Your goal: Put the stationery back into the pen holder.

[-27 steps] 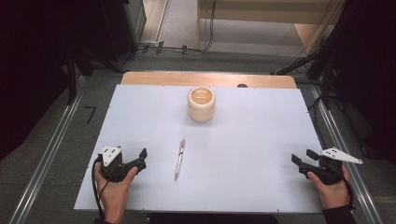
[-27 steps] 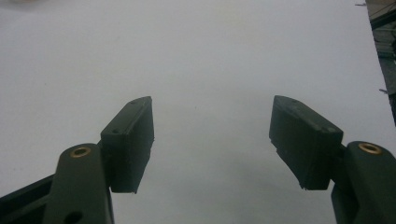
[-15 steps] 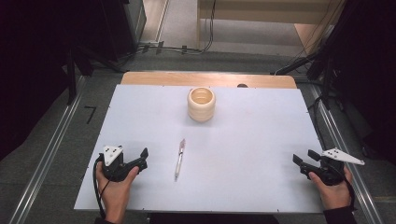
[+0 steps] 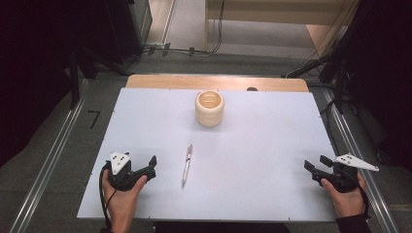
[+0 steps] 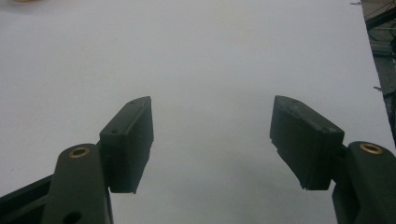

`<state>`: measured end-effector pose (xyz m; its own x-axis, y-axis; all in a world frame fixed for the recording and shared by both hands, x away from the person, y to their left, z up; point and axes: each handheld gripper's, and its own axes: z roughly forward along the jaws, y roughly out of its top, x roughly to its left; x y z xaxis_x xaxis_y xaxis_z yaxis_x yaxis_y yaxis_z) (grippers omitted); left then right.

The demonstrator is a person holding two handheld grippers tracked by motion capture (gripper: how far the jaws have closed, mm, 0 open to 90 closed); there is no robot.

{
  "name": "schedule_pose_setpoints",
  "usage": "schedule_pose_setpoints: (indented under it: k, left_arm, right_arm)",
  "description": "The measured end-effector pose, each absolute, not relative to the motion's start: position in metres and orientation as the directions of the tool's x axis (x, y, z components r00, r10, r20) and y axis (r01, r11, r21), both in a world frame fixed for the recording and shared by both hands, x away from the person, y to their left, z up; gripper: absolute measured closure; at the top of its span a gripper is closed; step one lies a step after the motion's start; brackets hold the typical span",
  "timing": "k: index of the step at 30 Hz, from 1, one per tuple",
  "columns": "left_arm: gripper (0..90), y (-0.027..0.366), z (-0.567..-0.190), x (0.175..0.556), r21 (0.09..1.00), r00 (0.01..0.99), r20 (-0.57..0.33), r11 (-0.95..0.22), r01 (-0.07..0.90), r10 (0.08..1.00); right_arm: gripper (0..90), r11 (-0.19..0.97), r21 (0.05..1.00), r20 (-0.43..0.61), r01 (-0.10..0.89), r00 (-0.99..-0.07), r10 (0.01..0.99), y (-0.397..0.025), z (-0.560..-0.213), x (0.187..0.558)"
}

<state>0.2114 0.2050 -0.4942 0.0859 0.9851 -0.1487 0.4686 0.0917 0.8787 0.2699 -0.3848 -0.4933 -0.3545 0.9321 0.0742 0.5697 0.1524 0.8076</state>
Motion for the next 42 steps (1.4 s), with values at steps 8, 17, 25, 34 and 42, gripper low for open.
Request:
schedule_pose_setpoints:
  k: [8, 17, 25, 34, 42]
  left_arm:
    - [6.8, 0.197, -0.493, 0.209, 0.879, 0.111, -0.142, 0.073, 0.471, 0.984]
    - [6.8, 0.194, -0.493, 0.208, 0.878, 0.122, -0.139, 0.065, 0.475, 0.983]
    - [6.9, 0.187, -0.494, 0.207, 0.875, 0.14, -0.141, 0.058, 0.481, 0.98]
    - [6.8, 0.176, -0.496, 0.206, 0.864, 0.173, -0.136, 0.032, 0.503, 0.975]
    - [6.8, 0.17, -0.497, 0.205, 0.86, 0.188, -0.134, 0.02, 0.511, 0.973]
  right_arm:
    - [29.1, 0.148, 0.808, 0.076, 0.571, -0.35, 0.934, -0.386, -0.493, 0.269]
    - [29.1, 0.15, 0.809, 0.073, 0.568, -0.351, 0.934, -0.385, -0.493, 0.269]
    - [29.1, 0.149, 0.808, 0.073, 0.57, -0.349, 0.934, -0.385, -0.493, 0.268]
    - [29.1, 0.149, 0.809, 0.073, 0.568, -0.348, 0.935, -0.386, -0.493, 0.268]
    - [29.0, 0.149, 0.809, 0.074, 0.569, -0.35, 0.934, -0.386, -0.493, 0.268]
